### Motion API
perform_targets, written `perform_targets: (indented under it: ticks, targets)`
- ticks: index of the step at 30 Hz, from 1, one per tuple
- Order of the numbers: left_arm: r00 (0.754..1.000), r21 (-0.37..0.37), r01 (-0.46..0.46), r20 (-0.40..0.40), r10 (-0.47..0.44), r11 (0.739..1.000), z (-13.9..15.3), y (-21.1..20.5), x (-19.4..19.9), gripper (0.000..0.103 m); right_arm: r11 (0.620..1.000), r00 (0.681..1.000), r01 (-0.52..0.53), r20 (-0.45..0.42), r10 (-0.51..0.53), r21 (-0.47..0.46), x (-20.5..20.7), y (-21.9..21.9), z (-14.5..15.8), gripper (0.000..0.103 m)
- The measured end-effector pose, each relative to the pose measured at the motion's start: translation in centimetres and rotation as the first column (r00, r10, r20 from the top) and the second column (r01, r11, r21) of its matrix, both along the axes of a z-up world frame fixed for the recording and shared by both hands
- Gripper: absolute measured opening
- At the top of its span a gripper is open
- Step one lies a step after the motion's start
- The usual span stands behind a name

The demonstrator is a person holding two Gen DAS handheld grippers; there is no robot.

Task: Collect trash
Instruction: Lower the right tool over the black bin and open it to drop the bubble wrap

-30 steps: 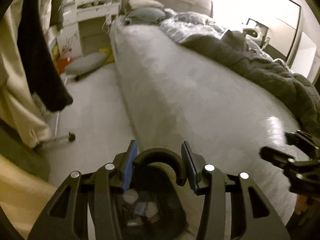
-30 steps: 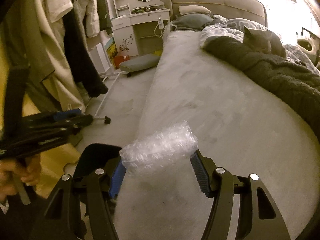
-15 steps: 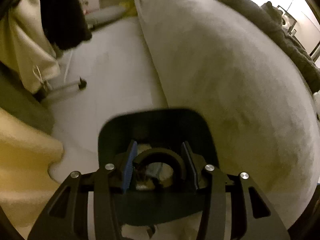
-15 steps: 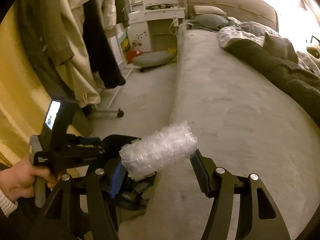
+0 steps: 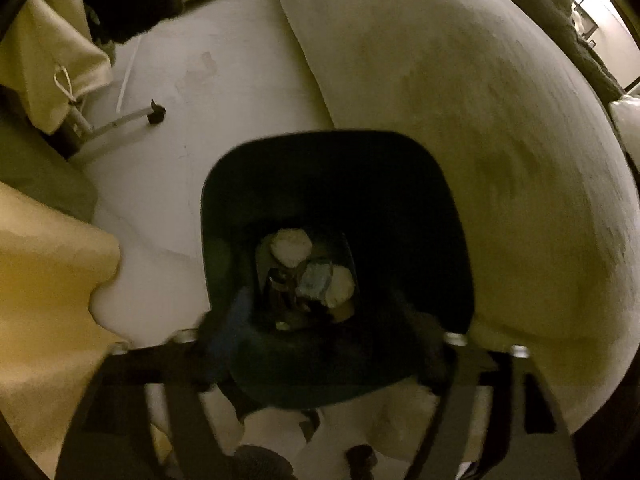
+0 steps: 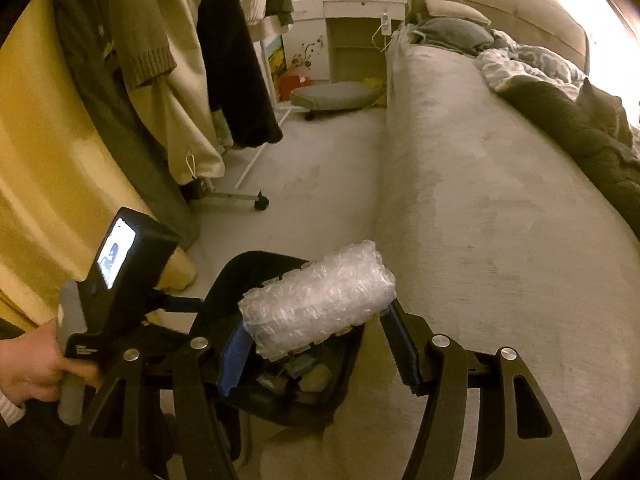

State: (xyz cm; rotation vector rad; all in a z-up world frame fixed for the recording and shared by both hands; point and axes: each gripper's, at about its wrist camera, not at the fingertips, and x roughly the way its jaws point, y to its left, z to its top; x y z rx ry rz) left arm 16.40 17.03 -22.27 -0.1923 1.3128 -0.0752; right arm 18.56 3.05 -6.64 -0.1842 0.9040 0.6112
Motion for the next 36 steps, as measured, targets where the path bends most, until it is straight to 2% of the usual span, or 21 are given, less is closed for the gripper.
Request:
perform_targets:
  ticks: [8, 12, 15, 19, 24, 26, 30, 34, 36]
  targets:
    - [0.999, -0.020, -0.043, 0.032, 0.043, 0.999, 1.2, 2.7, -1.8, 0.089, 0.998, 0.998, -0.017, -0.060, 0.013, -0.060, 0.3, 2.8, -2.7, 0.062]
    - [0.992, 0.038, -0.072, 0.111, 0.067, 0.997, 2.3, 4.2, -2.3, 0.089, 0.994, 0.996, -0.039, -0.088, 0.030, -0.104, 0.3, 4.5, -4.4, 0.062]
    - [0.982, 0.060, -0.092, 0.173, 0.080, 0.994, 3.6, 5.1, -2.6, 0.089, 0.988, 0.992, -0.055, -0.124, 0.037, -0.144, 0.4, 5.6, -6.1, 0.063]
    - [0.966, 0.036, -0.124, 0.233, 0.113, 0.992, 5.3, 6.3, -2.8, 0.091, 0.984, 0.987, -0.049, -0.157, 0.022, -0.173, 0.8, 6.7, -7.5, 0.063]
    - [0.938, 0.079, -0.170, 0.318, 0.137, 0.982, 7.8, 7.4, -3.0, 0.093, 0.972, 0.982, -0.077, -0.187, 0.035, -0.224, 0.7, 8.6, -9.5, 0.063]
    - [0.927, 0.058, -0.190, 0.339, 0.160, 0.980, 8.6, 8.1, -3.2, 0.093, 0.973, 0.978, -0.076, -0.208, 0.030, -0.217, 0.8, 8.9, -10.1, 0.064]
    - [0.897, 0.016, -0.238, 0.388, 0.213, 0.971, 10.7, 9.2, -3.7, 0.095, 0.968, 0.979, -0.082, -0.201, 0.033, -0.238, 1.1, 9.3, -10.6, 0.080]
    - [0.879, 0.007, -0.263, 0.414, 0.237, 0.965, 12.0, 9.7, -4.3, 0.095, 0.970, 0.976, -0.086, -0.213, 0.036, -0.226, 1.1, 9.0, -10.7, 0.091]
    - [0.876, 0.006, -0.260, 0.422, 0.233, 0.966, 12.4, 9.5, -4.4, 0.095, 0.972, 0.975, -0.085, -0.221, 0.035, -0.220, 1.0, 8.8, -10.8, 0.092]
